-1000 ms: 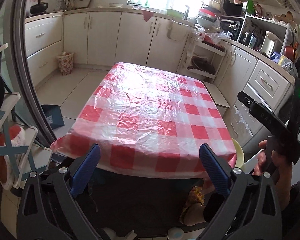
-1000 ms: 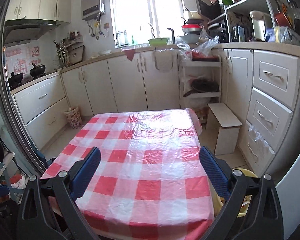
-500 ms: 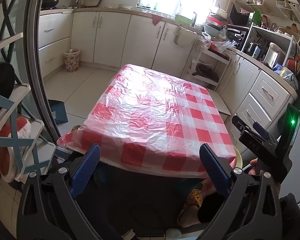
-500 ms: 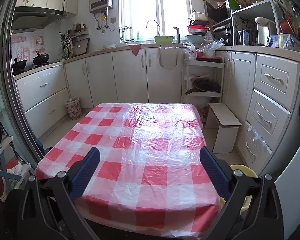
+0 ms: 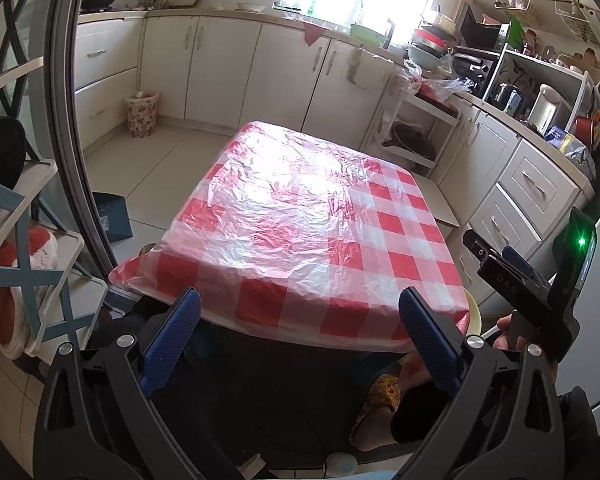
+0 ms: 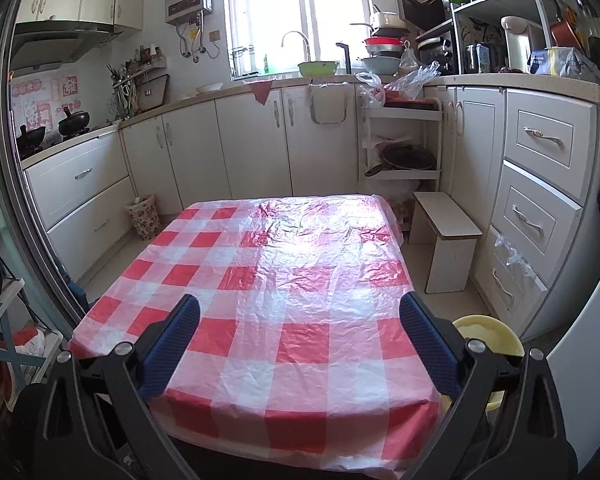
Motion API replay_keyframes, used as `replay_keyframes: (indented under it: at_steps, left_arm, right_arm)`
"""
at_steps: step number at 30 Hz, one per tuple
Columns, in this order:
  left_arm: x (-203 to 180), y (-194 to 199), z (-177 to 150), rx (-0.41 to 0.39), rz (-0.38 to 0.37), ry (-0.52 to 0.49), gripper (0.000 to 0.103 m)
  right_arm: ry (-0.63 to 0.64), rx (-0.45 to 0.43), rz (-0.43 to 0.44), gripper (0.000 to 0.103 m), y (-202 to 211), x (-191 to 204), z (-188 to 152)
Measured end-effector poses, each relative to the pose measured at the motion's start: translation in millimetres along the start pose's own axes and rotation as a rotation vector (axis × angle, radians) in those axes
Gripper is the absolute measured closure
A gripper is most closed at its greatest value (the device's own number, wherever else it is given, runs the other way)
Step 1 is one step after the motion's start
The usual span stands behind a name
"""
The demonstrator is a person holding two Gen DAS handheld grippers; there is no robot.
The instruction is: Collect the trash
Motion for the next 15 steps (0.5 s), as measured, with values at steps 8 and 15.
replay_keyframes:
  at_steps: [8, 15]
  left_arm:
    - [4.5, 0.0, -0.7, 0.004, 0.006, 0.013, 0.008]
    - [10.2, -1.9, -1.0, 0.016, 0.017, 0.039, 0.008]
  right_arm:
    - [-0.006, 0.0, -0.003, 0.007, -0.5, -1.8, -0.3]
    - [-0.009, -0.003, -0.006, 0.007, 0.5, -2.7, 0.0]
Point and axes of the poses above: each gripper's, at about its wrist camera, not at the fingertips, and y roughly against the way its jaws point, x to its left, z to its top, the point moved 4 cm from there along -y, roughly the way its jaws point, and after that the axes turned 2 degrees about -x, right-handed, at the moved point
